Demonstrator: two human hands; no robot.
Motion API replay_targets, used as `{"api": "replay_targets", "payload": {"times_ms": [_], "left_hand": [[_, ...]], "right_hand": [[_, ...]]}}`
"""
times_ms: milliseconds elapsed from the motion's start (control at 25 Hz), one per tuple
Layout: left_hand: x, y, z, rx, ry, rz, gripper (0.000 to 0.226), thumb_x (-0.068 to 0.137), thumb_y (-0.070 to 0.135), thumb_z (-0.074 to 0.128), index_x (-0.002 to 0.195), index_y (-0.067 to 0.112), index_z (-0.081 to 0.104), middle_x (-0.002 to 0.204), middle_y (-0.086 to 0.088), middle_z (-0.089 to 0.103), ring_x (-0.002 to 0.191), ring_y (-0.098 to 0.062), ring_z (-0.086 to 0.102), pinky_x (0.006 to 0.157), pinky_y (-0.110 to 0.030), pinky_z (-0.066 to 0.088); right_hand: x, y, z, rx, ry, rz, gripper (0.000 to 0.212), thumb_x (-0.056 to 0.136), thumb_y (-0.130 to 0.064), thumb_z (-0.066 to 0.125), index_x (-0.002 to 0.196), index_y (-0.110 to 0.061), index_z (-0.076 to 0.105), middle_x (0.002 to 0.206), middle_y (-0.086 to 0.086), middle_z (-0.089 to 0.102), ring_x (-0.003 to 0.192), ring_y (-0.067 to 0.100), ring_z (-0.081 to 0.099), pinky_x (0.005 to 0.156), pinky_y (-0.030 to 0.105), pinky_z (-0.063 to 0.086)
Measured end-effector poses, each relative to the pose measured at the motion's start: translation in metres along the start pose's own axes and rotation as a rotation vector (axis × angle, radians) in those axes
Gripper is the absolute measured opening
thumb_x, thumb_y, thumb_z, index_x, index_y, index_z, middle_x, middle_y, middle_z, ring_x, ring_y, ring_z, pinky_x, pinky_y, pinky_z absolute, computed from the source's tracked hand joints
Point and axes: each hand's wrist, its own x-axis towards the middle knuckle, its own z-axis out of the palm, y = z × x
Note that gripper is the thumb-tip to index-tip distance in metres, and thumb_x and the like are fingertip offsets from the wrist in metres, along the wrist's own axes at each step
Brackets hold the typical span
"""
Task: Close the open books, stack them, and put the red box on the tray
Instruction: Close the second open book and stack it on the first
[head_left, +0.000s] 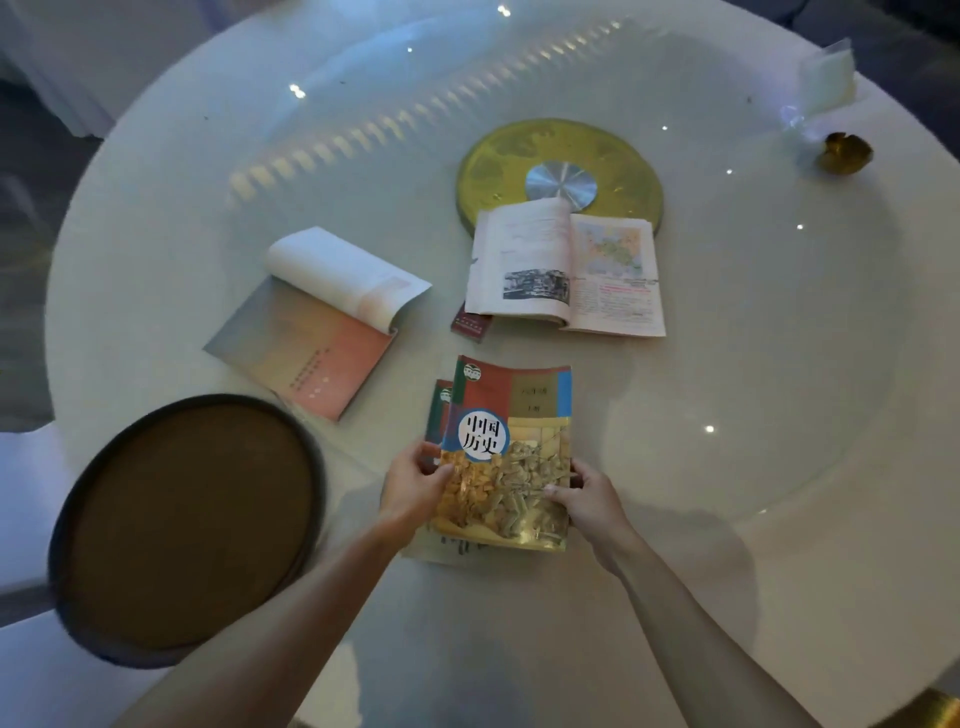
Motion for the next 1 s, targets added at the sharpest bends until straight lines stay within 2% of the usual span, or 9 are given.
{"api": "replay_targets", "payload": {"times_ms": [200, 320, 440, 520, 680, 760, 840, 880, 1000], "left_hand": [[0.0, -0.026, -0.02, 0.027, -0.018, -0.03, 0.013, 0.091, 0.018, 0.07, 0.102, 0.015, 0.066, 0.093, -0.009, 0.074, 0.084, -0.023, 0.072, 0.059, -0.031, 0.057], [0.004, -0.031, -0.027, 0.203, -0.024, -0.005, 0.012, 0.089, 0.022, 0.069, 0.098, 0.017, 0.074, 0.092, -0.001, 0.076, 0.084, -0.016, 0.072, 0.066, -0.033, 0.06], [0.013, -0.03, -0.033, 0.368, -0.071, 0.019, 0.014, 0.087, 0.027, 0.067, 0.096, 0.021, 0.076, 0.09, 0.001, 0.078, 0.081, -0.014, 0.071, 0.074, -0.036, 0.061], [0.015, -0.024, -0.036, 0.46, -0.107, 0.033, 0.017, 0.087, 0.032, 0.066, 0.099, 0.021, 0.073, 0.093, 0.002, 0.076, 0.082, -0.013, 0.069, 0.069, -0.033, 0.058], [0.026, 0.0, -0.038, 0.462, -0.07, 0.074, 0.037, 0.085, 0.039, 0.068, 0.118, 0.022, 0.061, 0.104, 0.001, 0.071, 0.089, -0.015, 0.066, 0.067, -0.031, 0.048], [0.04, 0.024, -0.03, 0.397, -0.071, 0.133, 0.032, 0.087, 0.035, 0.068, 0.114, 0.019, 0.063, 0.104, -0.001, 0.073, 0.088, -0.016, 0.068, 0.066, -0.034, 0.055], [0.057, 0.054, -0.021, 0.34, -0.086, 0.18, 0.032, 0.089, 0.034, 0.069, 0.116, 0.017, 0.066, 0.107, -0.001, 0.073, 0.09, -0.015, 0.066, 0.063, -0.028, 0.054], [0.067, 0.07, -0.017, 0.321, -0.092, 0.202, 0.036, 0.089, 0.036, 0.069, 0.119, 0.017, 0.066, 0.109, 0.0, 0.072, 0.092, -0.014, 0.066, 0.066, -0.027, 0.055], [0.102, 0.121, 0.0, 0.287, -0.072, 0.284, 0.042, 0.089, 0.037, 0.07, 0.125, 0.016, 0.064, 0.114, -0.004, 0.07, 0.099, -0.017, 0.066, 0.086, -0.04, 0.059]], "right_hand": [[-0.007, 0.01, 0.033, -0.165, 0.074, 0.009, 0.026, 0.092, -0.001, 0.063, 0.113, -0.015, 0.062, 0.107, 0.009, 0.074, 0.097, 0.027, 0.074, 0.084, 0.05, 0.064], [-0.011, 0.011, 0.041, -0.319, 0.113, -0.029, 0.025, 0.092, -0.009, 0.059, 0.11, -0.026, 0.056, 0.097, -0.001, 0.069, 0.089, 0.022, 0.07, 0.08, 0.044, 0.061], [-0.008, 0.01, 0.043, -0.536, 0.188, -0.069, 0.01, 0.091, -0.01, 0.057, 0.096, -0.019, 0.057, 0.09, -0.001, 0.062, 0.085, 0.024, 0.062, 0.072, 0.039, 0.053], [-0.003, 0.008, 0.042, -0.6, 0.182, -0.062, 0.009, 0.092, -0.01, 0.057, 0.092, -0.019, 0.056, 0.087, -0.002, 0.058, 0.082, 0.023, 0.059, 0.071, 0.039, 0.051], [0.005, -0.004, 0.032, -0.6, 0.139, -0.005, 0.019, 0.096, -0.021, 0.061, 0.116, -0.019, 0.061, 0.092, -0.007, 0.062, 0.081, 0.012, 0.06, 0.063, 0.029, 0.045], [0.017, -0.015, 0.02, -0.608, 0.14, -0.01, 0.029, 0.098, -0.028, 0.061, 0.125, -0.018, 0.061, 0.109, -0.001, 0.068, 0.097, 0.018, 0.064, 0.074, 0.03, 0.047], [0.035, -0.031, 0.005, -0.579, 0.166, -0.035, 0.032, 0.097, -0.031, 0.062, 0.125, -0.015, 0.062, 0.116, 0.004, 0.068, 0.106, 0.022, 0.065, 0.084, 0.037, 0.054], [0.047, -0.04, -0.004, -0.547, 0.184, -0.044, 0.03, 0.096, -0.031, 0.064, 0.122, -0.014, 0.063, 0.116, 0.004, 0.068, 0.106, 0.022, 0.066, 0.089, 0.041, 0.057], [0.084, -0.078, -0.037, -0.44, 0.262, -0.039, 0.033, 0.093, -0.033, 0.069, 0.119, -0.012, 0.066, 0.112, 0.005, 0.069, 0.101, 0.025, 0.068, 0.092, 0.046, 0.058]]}}
